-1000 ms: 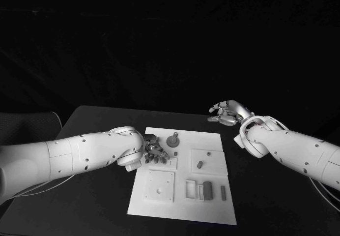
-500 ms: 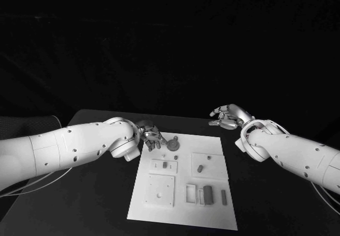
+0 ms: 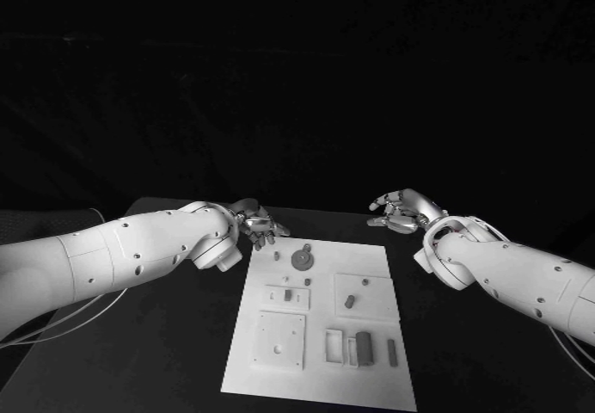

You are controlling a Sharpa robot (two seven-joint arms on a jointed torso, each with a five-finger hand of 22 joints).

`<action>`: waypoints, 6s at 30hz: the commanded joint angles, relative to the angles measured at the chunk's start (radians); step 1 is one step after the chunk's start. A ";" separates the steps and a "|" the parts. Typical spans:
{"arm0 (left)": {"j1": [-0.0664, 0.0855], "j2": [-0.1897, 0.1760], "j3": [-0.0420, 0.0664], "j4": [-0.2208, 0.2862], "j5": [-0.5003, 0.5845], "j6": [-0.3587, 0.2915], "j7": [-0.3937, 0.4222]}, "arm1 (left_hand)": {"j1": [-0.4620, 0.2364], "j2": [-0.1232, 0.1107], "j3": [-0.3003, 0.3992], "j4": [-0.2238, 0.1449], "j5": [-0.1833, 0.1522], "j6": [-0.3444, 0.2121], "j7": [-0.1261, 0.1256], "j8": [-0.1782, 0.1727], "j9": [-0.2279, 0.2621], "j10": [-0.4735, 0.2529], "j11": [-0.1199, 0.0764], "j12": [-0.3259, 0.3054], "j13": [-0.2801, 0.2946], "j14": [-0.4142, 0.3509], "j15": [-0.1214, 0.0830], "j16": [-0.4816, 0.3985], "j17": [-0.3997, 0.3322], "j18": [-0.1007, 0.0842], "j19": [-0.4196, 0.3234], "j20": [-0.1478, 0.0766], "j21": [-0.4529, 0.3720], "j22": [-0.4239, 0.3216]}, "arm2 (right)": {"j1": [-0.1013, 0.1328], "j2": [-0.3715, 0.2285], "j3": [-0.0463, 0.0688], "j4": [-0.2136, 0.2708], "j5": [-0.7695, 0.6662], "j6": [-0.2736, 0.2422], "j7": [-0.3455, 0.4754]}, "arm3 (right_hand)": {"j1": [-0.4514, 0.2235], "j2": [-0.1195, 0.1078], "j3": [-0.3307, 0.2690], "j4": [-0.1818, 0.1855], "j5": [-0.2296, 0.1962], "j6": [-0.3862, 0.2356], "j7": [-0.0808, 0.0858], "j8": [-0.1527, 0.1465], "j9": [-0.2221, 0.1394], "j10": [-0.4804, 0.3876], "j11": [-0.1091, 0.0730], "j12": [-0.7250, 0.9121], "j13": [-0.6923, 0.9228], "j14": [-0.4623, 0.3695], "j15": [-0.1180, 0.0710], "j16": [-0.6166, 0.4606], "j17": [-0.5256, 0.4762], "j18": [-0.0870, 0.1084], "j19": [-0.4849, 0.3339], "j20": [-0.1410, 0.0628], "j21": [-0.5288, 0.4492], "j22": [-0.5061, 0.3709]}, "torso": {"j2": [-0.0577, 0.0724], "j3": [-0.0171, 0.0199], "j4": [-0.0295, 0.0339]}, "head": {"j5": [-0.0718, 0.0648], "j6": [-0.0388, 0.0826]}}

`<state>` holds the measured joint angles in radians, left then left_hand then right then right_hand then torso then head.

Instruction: Assemble the parts on the task board

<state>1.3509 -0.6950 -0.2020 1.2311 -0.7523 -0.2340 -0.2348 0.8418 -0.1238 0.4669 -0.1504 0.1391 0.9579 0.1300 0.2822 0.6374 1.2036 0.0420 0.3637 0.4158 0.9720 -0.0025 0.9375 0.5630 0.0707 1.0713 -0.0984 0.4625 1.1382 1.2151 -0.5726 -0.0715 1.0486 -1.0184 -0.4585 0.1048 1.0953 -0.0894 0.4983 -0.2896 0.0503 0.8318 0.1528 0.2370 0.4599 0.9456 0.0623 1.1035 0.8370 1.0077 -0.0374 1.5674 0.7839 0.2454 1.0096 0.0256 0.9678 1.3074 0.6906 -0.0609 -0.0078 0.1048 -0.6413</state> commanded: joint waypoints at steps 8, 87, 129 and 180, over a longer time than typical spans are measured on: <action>0.001 0.105 -0.001 -0.153 -0.187 0.122 -0.168 | -0.132 -0.006 -0.079 0.120 -0.063 0.074 -0.044 0.045 0.014 0.086 -0.053 0.063 0.052 0.073 -0.063 0.095 0.057 0.039 0.077 -0.053 0.068 0.056 | 0.000 0.002 0.000 0.001 -0.005 0.012 0.004 | -0.005 0.009 -0.006 0.001 0.001 -0.015 0.026 0.001 -0.001 -0.005 0.004 0.003 -0.001 0.002 -0.002 -0.001 -0.001 0.016 0.001 -0.004 -0.005 0.003 | 0.003 0.0002 -0.0029 | 0.003 0.006; -0.055 0.309 -0.019 -0.438 -0.360 0.295 -0.201 | 0.305 0.113 -0.500 0.443 0.094 0.140 -0.079 0.039 0.113 0.089 -0.094 0.215 0.236 0.103 -0.137 0.246 0.127 0.008 0.131 -0.136 0.177 0.186 | 0.000 0.012 0.000 0.016 -0.005 0.013 -0.003 | -0.012 0.011 -0.006 0.002 0.001 -0.016 0.026 0.001 -0.004 -0.004 0.004 0.004 -0.003 0.003 -0.002 0.000 -0.002 0.016 0.003 -0.004 -0.005 0.003 | 0.004 -0.0008 -0.0031 | -0.015 -0.011; -0.064 0.330 -0.019 -0.487 -0.340 0.321 -0.179 | 0.391 0.131 -0.515 0.440 0.104 0.138 -0.075 0.027 0.114 0.089 -0.092 0.214 0.232 0.099 -0.134 0.252 0.124 0.008 0.130 -0.133 0.179 0.188 | 0.001 0.016 0.000 0.019 -0.006 0.015 -0.004 | -0.013 0.012 -0.005 0.001 0.001 -0.016 0.026 0.001 -0.005 -0.004 0.004 0.005 -0.003 0.003 -0.002 0.000 -0.002 0.016 0.003 -0.005 -0.005 0.003 | 0.003 0.0003 -0.0026 | -0.014 -0.019; -0.075 0.332 -0.018 -0.502 -0.192 0.289 -0.162 | 0.486 0.104 -0.143 0.207 0.218 0.136 -0.068 -0.006 0.132 0.084 -0.086 0.232 0.243 0.089 -0.130 0.281 0.126 -0.001 0.109 -0.128 0.223 0.191 | 0.001 0.015 0.000 0.020 -0.006 0.019 -0.004 | -0.017 0.014 -0.006 0.003 0.001 -0.015 0.026 0.002 -0.006 -0.002 0.004 0.006 -0.004 0.004 -0.002 0.001 -0.002 0.016 0.004 -0.005 -0.004 0.004 | 0.003 -0.0004 -0.0022 | -0.010 -0.030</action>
<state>1.2788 -0.3633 -0.2193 0.7244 -0.9948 0.0698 -0.4041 1.3584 -0.0161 0.1292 0.2523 0.3555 1.0862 0.0628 0.2724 0.7681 1.2880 -0.0394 0.5917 0.6584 1.0583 -0.1250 1.2155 0.6876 0.0199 1.1840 -0.2199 0.6852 1.3079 1.2153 -0.5578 -0.0715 1.0677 -1.0185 -0.4514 0.0969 1.0832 -0.0773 0.4955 -0.2869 0.0503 0.8295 0.1567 0.2370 0.4552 0.9456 0.0623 1.1035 0.8341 1.0075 -0.0370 1.5674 0.7833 0.2454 1.0147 0.0272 0.9678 1.3073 0.6936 -0.0613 -0.0097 0.0955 -0.6727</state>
